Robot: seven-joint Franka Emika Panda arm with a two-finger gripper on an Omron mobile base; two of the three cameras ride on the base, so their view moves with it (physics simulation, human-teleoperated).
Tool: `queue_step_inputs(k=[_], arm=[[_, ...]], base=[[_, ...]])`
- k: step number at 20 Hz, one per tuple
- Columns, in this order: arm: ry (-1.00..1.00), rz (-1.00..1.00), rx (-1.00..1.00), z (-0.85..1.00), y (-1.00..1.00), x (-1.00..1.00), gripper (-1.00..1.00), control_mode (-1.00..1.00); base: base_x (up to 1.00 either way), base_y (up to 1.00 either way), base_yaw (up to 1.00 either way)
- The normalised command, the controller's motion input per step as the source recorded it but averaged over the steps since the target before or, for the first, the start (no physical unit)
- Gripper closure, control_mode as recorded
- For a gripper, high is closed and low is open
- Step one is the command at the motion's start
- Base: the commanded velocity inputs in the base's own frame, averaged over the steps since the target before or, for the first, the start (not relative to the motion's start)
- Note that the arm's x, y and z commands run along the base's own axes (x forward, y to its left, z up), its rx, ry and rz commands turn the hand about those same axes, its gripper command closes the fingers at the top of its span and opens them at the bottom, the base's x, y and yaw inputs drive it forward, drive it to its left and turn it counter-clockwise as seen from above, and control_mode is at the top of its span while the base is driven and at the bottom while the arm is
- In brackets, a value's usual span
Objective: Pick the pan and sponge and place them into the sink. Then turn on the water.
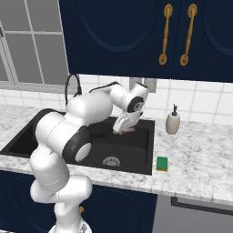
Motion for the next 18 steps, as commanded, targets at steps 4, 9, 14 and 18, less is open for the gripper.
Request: queue_step_inputs(k=[4, 9, 14, 18], arm=[[-0.03, -0.11, -0.14, -0.31, 0.00, 0.22, 1.00, -1.00], [-0.08, -0.05, 0.01, -0.42, 0.08, 0.35, 1.00, -1.00], [-0.09, 0.00, 0.07, -0.37, 0.11, 0.22, 1.00, -1.00], [-0.11, 0.01, 0.06, -0.24, 0.03, 0.00, 1.00, -1.00]], base=[[0.00, 0.00, 0.00], [0.00, 0.00, 0.00], [0.00, 0.00, 0.00], [0.00, 0.00, 0.00]])
